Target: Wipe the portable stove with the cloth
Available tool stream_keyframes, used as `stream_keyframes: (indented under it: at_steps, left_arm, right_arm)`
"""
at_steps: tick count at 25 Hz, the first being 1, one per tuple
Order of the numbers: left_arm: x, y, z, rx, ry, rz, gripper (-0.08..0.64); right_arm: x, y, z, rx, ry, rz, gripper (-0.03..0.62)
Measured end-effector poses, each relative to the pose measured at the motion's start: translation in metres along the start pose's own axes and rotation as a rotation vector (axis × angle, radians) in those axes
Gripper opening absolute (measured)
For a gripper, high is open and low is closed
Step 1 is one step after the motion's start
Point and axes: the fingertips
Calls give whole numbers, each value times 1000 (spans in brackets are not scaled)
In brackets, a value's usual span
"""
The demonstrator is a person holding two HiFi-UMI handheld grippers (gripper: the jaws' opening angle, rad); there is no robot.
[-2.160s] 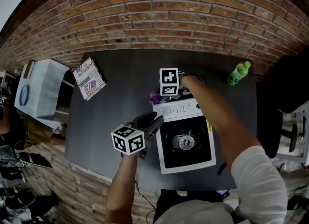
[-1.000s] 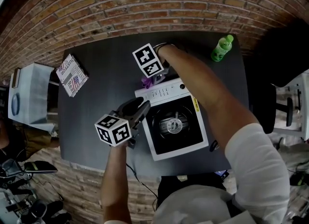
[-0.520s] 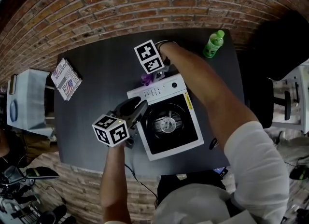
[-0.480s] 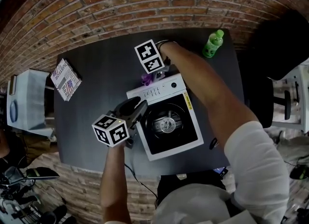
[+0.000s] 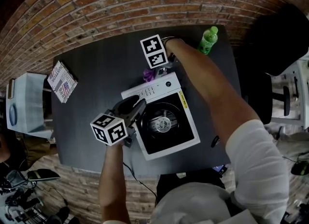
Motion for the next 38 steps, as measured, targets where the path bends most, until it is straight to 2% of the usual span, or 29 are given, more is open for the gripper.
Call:
stream_keyframes:
  at_steps: [10,20,27,33,38]
  left_arm:
    - [-5,1,7,-5,10,-8,149]
    - [-7,4,17,-8,25,-15,149]
    - [-5,7,25,-13,36,-5,149]
    - [-4,7,38,-26,61,1,149]
    - [7,10,47,-40,71,3,149]
  right_arm:
    - [12,34,0,-60,24,-25,114]
    - [24,59,0,-147,84,3,114]
    - [39,102,-5,-204,170,-48,114]
    - [62,137,-30,-250,257,-60,115]
    - [79,139,-50,-292,355,-24,117]
Point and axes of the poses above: the fingertips, and each gripper's own axes: x backward along the fingers, z to its right, y out of its underside, and after that the axes turned 13 degrees about y, right-handed
